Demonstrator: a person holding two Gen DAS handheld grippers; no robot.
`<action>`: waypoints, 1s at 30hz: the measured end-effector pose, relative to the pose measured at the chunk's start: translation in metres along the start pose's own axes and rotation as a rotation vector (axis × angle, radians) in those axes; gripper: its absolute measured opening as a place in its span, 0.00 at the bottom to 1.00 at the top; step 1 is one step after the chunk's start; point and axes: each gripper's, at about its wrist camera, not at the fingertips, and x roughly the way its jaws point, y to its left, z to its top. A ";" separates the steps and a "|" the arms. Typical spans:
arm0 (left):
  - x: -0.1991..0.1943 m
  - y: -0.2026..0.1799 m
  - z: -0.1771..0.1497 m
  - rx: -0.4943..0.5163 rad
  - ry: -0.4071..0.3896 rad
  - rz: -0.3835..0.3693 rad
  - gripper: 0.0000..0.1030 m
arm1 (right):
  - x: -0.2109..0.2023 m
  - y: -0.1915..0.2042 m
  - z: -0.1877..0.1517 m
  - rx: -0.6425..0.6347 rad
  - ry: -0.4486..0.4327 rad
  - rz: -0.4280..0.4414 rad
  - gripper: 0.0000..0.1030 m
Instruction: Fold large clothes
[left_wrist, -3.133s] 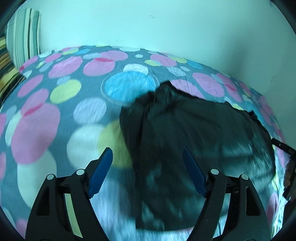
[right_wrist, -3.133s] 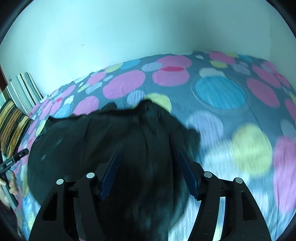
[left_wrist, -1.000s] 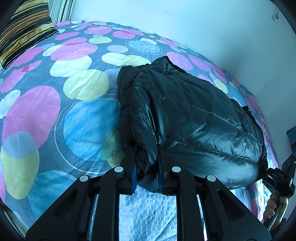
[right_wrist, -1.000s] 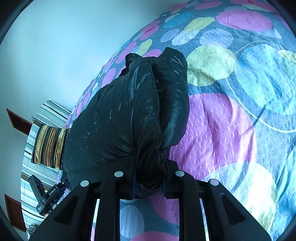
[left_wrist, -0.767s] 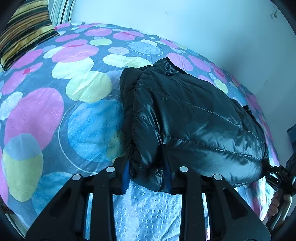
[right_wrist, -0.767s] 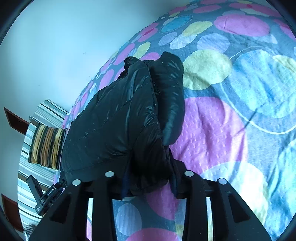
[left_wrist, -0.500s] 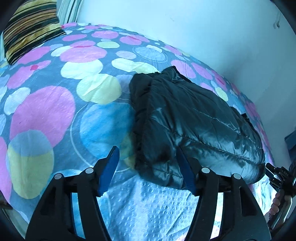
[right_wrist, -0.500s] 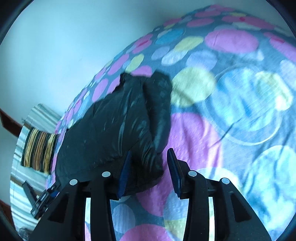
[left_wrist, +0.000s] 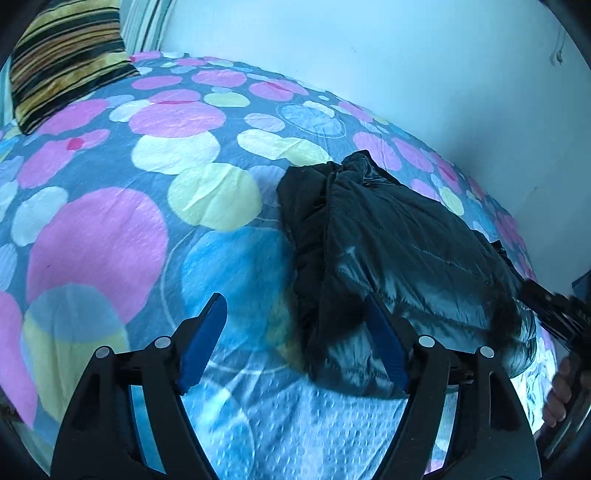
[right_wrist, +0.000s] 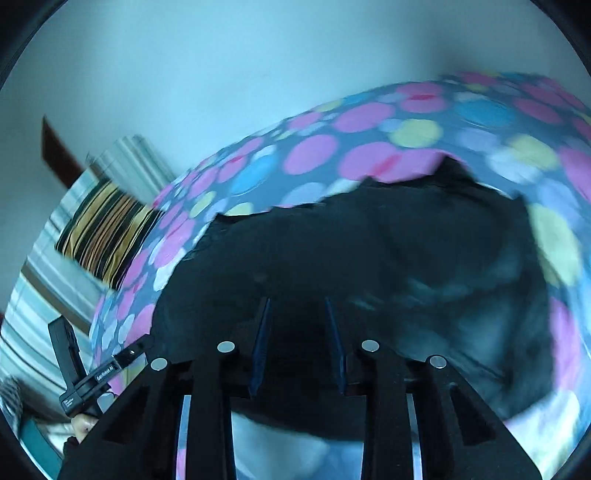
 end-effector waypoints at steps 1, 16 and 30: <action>0.004 0.000 0.003 -0.002 0.010 -0.016 0.78 | 0.012 0.006 0.004 -0.006 0.020 0.016 0.28; 0.061 -0.005 0.056 0.032 0.142 -0.173 0.81 | 0.091 0.004 -0.007 -0.037 0.189 -0.082 0.26; 0.126 -0.006 0.070 -0.007 0.346 -0.321 0.79 | 0.094 0.010 -0.009 -0.067 0.168 -0.100 0.26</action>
